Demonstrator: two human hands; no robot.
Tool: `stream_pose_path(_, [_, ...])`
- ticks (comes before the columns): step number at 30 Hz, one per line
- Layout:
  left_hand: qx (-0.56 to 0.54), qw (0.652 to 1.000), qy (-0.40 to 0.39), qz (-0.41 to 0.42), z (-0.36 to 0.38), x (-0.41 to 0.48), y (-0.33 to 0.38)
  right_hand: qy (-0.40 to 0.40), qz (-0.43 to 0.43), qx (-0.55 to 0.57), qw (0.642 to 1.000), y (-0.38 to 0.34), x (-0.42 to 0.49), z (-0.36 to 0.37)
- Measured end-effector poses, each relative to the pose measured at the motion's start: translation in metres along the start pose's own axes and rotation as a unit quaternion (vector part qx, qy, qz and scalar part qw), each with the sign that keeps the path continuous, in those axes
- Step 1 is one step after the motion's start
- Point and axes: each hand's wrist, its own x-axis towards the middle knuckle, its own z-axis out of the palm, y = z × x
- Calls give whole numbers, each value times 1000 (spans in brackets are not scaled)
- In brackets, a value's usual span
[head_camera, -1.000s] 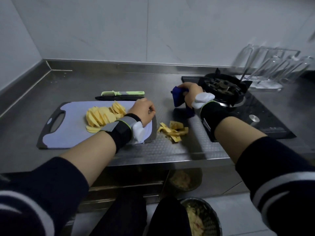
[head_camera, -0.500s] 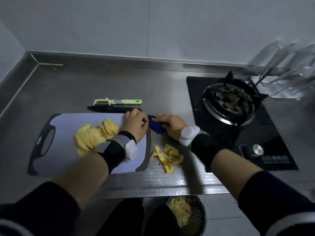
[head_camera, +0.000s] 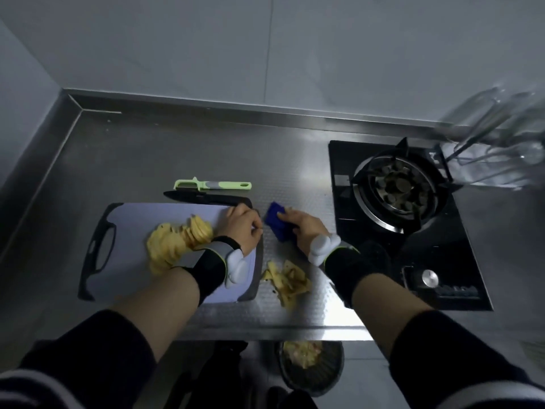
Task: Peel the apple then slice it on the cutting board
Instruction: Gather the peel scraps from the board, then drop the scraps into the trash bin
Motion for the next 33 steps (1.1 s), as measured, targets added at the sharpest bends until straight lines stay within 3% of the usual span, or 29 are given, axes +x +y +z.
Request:
stream_pose_path(2, [9, 1000, -10, -19, 1, -8, 9, -22, 9, 28, 999, 15, -13, 12])
stream_pose_path(3, [10, 1000, -5, -24, 4, -14, 18, -23, -14, -53, 998, 16, -21, 2])
stream_pose_path(5, [18, 999, -2, -40, 7, -37, 39, -72, -49, -114, 990, 6, -43, -21])
stream_pose_path(11, [-3, 997, 48, -63, 22, -88, 89, -18, -21, -101, 995, 13, -108, -47])
stream_pose_path(16, [-22, 995, 53, -76, 38, -142, 129, -19, -69, -169, 983, 40, -168, -50])
stream_pose_path(21, [-67, 994, 35, -73, 61, -178, 149, -38, -59, -162, 984, 63, -208, -51])
stream_pose_path(26, [-105, 990, -42, -85, 102, -196, 154, -57, -62, -133, 988, 88, -245, -43])
stream_pose_path(33, [-134, 971, -147, -135, 193, -212, 133, -110, 2, -100, 989, 160, -277, 13])
